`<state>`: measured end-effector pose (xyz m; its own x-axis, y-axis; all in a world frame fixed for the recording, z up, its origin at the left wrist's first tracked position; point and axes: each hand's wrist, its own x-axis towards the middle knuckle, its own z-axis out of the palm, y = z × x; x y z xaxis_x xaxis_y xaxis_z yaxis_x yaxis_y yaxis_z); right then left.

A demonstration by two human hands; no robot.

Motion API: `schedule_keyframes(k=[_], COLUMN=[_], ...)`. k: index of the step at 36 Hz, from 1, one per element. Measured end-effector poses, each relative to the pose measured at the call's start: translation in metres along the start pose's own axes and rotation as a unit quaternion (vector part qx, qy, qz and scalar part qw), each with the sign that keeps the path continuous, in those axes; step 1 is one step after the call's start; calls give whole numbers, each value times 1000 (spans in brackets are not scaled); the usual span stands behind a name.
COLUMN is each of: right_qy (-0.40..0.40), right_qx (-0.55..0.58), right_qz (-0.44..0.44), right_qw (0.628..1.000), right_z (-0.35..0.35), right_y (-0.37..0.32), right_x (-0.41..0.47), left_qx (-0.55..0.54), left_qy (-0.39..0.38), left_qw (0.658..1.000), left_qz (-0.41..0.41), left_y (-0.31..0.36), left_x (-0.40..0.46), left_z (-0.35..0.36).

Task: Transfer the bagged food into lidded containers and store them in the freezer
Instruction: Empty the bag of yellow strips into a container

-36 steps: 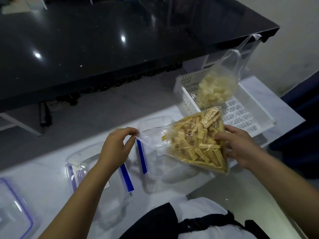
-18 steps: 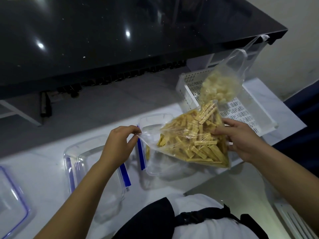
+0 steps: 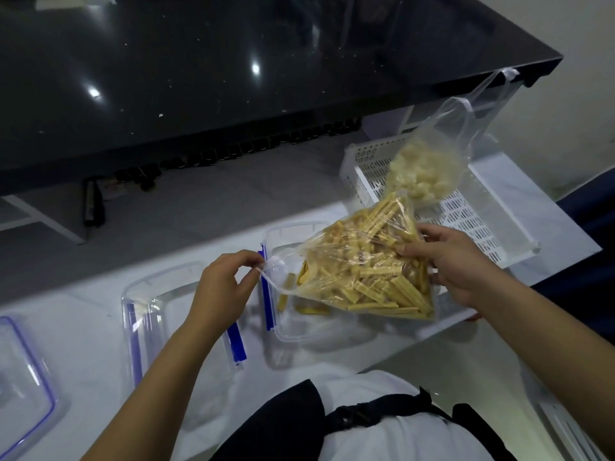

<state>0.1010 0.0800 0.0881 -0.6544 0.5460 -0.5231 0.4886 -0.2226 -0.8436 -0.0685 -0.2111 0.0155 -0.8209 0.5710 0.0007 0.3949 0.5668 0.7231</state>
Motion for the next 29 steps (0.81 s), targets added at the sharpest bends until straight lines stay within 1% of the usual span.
schedule_keyframes(k=[3, 6, 8, 12, 15, 20, 23, 27, 29], right_qy=[-13, -16, -17, -21, -31, -43, -50, -62, -65], right_qx=[-3, 6, 3, -8, -3, 0, -2, 15, 21], right_qz=[-10, -22, -25, -12, -10, -17, -25, -33, -34], right_qw=[1000, 1000, 1000, 1000, 999, 999, 998, 997, 997], right_z=[2, 4, 6, 10, 9, 11, 13, 16, 18], right_y=[-4, -9, -11, -10, -11, -14, -19, -27, -29], right_x=[1, 4, 6, 8, 9, 9, 9, 9, 9], left_qx=[-18, -66, -79, -41, -36, -43, -56, -84, -84], left_qy=[8, 48, 59, 2, 1, 4, 26, 80, 81], left_qw=[1000, 997, 995, 999, 999, 999, 998, 993, 993], left_qz=[-4, -10, -18, -18, -2, -16, -16, -20, -26], left_y=[2, 6, 7, 7, 9, 14, 15, 17, 17], left_x=[-2, -4, -5, -5, -9, -11, -12, -15, -15], left_z=[0, -1, -1, 7, 13, 20, 19, 12, 11])
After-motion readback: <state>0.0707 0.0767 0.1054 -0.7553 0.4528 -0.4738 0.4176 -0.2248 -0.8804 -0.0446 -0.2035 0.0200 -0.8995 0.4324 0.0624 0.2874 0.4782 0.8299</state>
